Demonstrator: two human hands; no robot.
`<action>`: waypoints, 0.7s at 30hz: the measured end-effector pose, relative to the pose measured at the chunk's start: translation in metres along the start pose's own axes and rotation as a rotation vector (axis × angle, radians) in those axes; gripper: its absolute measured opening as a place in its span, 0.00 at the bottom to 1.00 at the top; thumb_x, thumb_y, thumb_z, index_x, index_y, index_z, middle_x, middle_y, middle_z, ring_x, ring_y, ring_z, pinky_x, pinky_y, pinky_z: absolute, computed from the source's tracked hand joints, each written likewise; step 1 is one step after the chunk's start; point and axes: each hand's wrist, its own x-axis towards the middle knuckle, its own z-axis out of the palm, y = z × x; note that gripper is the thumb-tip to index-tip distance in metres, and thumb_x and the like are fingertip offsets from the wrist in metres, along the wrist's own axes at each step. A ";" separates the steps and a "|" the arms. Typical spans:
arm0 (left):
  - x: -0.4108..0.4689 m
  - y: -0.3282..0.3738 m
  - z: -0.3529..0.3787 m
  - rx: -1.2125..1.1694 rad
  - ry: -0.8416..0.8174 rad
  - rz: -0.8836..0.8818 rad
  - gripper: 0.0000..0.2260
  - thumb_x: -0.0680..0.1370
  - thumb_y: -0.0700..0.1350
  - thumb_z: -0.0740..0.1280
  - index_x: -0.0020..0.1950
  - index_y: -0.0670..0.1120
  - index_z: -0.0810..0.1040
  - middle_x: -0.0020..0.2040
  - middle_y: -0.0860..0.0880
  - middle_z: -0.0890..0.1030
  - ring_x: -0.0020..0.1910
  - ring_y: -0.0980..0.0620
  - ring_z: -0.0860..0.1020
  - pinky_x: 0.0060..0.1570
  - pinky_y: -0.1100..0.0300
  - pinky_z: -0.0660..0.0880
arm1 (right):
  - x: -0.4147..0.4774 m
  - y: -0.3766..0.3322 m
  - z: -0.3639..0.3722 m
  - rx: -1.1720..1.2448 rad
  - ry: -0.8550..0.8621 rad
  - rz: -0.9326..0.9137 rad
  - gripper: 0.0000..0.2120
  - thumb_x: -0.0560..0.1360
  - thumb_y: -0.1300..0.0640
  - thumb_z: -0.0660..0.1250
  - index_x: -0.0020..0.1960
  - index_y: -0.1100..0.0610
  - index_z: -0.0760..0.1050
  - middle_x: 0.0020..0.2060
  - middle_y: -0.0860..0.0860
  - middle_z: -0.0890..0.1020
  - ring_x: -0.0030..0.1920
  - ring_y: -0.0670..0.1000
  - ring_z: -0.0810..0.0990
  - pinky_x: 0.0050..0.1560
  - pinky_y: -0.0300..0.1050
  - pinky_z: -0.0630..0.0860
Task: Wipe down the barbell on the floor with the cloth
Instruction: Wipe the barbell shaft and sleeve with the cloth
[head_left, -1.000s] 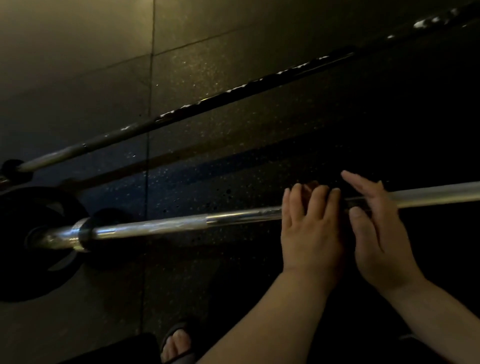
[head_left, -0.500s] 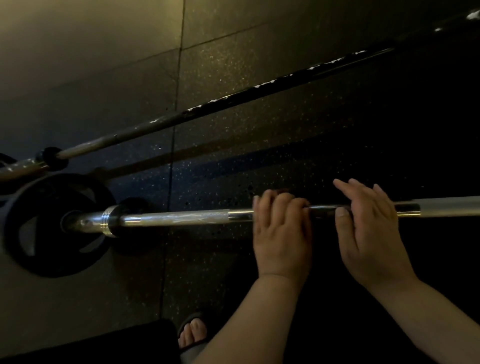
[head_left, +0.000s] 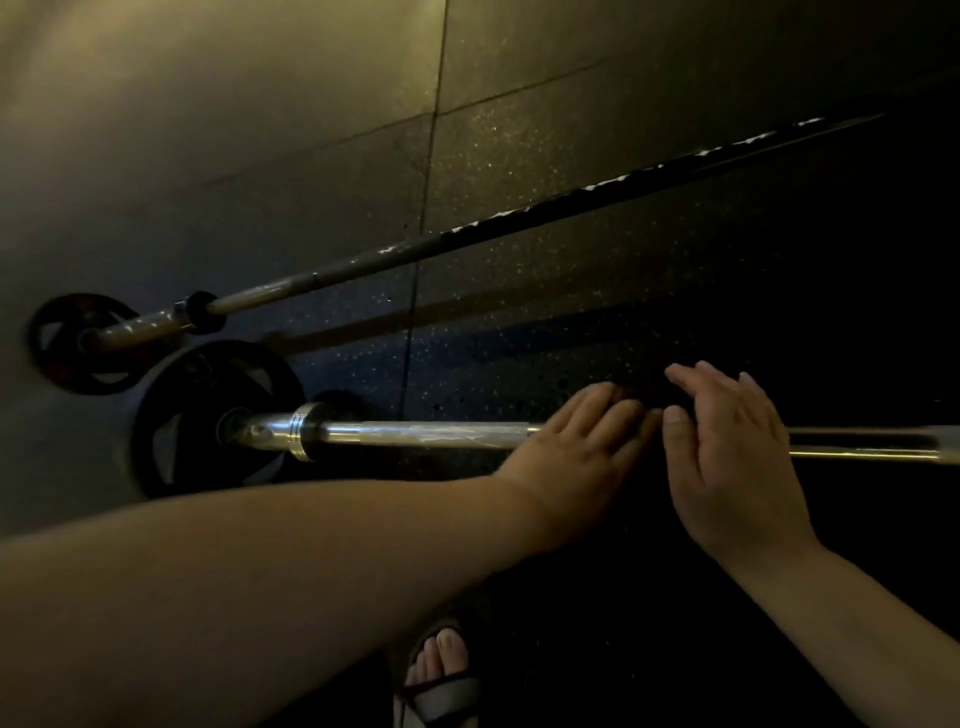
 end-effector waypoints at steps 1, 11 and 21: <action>-0.011 -0.010 0.000 0.001 -0.035 -0.021 0.35 0.80 0.50 0.62 0.81 0.44 0.46 0.80 0.41 0.51 0.78 0.38 0.44 0.65 0.52 0.25 | 0.000 -0.005 0.002 -0.006 -0.017 0.000 0.28 0.82 0.46 0.46 0.74 0.60 0.69 0.69 0.57 0.76 0.76 0.53 0.66 0.80 0.53 0.53; -0.035 -0.008 0.041 -0.318 0.078 -0.437 0.25 0.83 0.53 0.49 0.78 0.44 0.54 0.75 0.41 0.58 0.76 0.35 0.45 0.72 0.41 0.36 | 0.006 -0.046 -0.024 -0.186 -0.626 0.030 0.27 0.86 0.49 0.52 0.82 0.51 0.51 0.80 0.48 0.58 0.81 0.47 0.50 0.74 0.38 0.41; -0.069 -0.033 0.074 -0.504 0.418 -0.630 0.15 0.83 0.51 0.54 0.67 0.50 0.70 0.68 0.48 0.71 0.76 0.43 0.57 0.78 0.45 0.43 | 0.024 -0.065 0.029 -0.305 -0.364 0.092 0.25 0.84 0.46 0.52 0.77 0.55 0.64 0.71 0.52 0.75 0.72 0.51 0.70 0.78 0.51 0.59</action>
